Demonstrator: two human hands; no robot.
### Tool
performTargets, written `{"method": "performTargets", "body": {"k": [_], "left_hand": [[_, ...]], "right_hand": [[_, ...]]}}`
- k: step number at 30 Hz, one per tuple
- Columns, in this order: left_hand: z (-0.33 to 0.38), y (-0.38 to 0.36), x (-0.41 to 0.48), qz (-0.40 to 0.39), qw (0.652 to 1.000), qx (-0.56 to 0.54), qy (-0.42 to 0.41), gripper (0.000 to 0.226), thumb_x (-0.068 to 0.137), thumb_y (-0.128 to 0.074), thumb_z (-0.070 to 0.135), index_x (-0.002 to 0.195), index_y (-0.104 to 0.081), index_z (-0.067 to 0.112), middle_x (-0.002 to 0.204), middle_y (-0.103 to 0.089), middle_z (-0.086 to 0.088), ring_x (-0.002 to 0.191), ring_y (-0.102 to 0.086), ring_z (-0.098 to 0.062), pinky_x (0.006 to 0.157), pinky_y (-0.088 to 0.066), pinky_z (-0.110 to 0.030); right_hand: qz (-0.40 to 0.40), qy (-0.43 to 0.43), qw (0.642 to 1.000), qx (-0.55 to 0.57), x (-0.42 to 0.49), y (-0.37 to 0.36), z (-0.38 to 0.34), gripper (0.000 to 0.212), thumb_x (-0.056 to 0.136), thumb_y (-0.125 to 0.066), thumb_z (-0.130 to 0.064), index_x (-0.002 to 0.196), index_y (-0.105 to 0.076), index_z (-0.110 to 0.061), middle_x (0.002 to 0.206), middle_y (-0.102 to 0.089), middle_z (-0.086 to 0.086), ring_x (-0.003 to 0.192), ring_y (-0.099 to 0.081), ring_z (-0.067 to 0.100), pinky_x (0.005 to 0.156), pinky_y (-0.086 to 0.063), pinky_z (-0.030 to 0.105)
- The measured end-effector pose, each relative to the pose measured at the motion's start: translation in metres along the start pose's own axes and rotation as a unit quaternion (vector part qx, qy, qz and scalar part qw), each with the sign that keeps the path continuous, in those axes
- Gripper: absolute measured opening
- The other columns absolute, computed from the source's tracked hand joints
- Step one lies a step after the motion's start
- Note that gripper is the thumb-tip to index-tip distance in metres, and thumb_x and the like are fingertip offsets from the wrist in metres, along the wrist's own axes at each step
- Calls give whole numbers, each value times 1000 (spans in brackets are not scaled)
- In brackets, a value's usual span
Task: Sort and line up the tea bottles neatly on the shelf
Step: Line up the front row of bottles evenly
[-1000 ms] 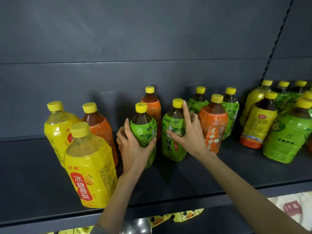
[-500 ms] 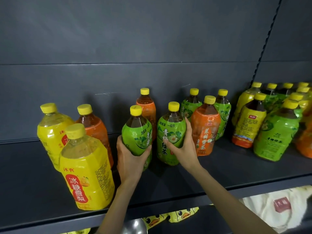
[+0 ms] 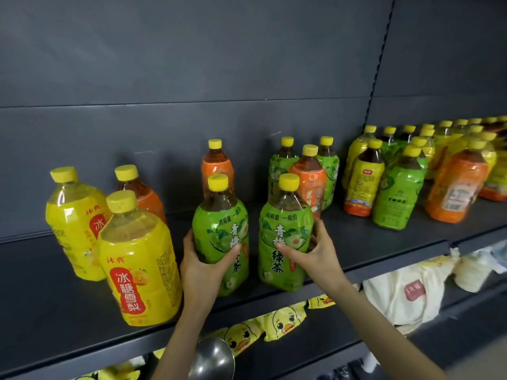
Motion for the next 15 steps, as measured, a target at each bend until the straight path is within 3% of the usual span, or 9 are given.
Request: {"method": "performTargets", "body": {"k": [4,9,12,15], "left_hand": [[4,0,-7,-37,997,-64,22,70,61,-83,27,123,-50,23,106,-64,6,98,-63,-14,83,-55,-40],[16,-21,-18,-83,993,-75,25,76,50,-82,39,119,-53,26,104,-66,8,96,-64,-12,81,-55,-39],[26,-46,-28,-111,990,-77,28,80,46,-90,44,115,-54,29,103,-66,7,94,-64,-11,82,-55,-40],[38,-79,-40,-131,988,-78,21,84,42,-83,54,117,-56,29,105,-67,6,96,-65,-13,83,-55,-43]], "right_hand": [[37,-21,999,14,-15,23,-5,67,59,-83,-31,118,-52,-21,104,-70,-3,92,-67,4,71,-54,19],[79,-22,997,5,-29,59,-9,73,56,-85,-36,119,-53,-17,103,-71,-2,93,-68,8,75,-56,27],[105,-17,994,10,-37,88,-13,70,55,-83,-33,118,-55,-19,102,-71,-4,89,-68,5,74,-57,26],[127,-16,992,13,-45,128,-13,69,56,-83,-33,117,-55,-19,102,-71,-4,92,-68,8,74,-57,27]]}}
Point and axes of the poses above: each hand's wrist, its own x-axis towards the middle knuckle, its own y-axis out of the back of the hand, z = x × y, the point moved 8 cm from there along x, towards the middle knuckle
